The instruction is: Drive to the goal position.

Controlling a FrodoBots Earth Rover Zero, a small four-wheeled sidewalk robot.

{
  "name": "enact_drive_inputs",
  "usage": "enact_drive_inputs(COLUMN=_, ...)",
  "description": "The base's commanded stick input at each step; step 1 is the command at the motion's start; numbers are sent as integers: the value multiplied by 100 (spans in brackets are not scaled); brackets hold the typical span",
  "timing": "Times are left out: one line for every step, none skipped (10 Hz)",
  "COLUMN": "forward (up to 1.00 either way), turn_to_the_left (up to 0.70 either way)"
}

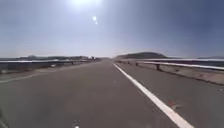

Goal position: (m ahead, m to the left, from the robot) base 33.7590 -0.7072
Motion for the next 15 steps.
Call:
enact_drive_inputs(forward=100, turn_to_the_left=0)
enact_drive_inputs(forward=100, turn_to_the_left=0)
enact_drive_inputs(forward=100, turn_to_the_left=0)
enact_drive_inputs(forward=100, turn_to_the_left=0)
enact_drive_inputs(forward=100, turn_to_the_left=0)
enact_drive_inputs(forward=100, turn_to_the_left=0)
enact_drive_inputs(forward=100, turn_to_the_left=0)
enact_drive_inputs(forward=100, turn_to_the_left=0)
enact_drive_inputs(forward=100, turn_to_the_left=0)
enact_drive_inputs(forward=100, turn_to_the_left=0)
enact_drive_inputs(forward=100, turn_to_the_left=0)
enact_drive_inputs(forward=100, turn_to_the_left=0)
enact_drive_inputs(forward=100, turn_to_the_left=0)
enact_drive_inputs(forward=100, turn_to_the_left=0)
enact_drive_inputs(forward=100, turn_to_the_left=0)
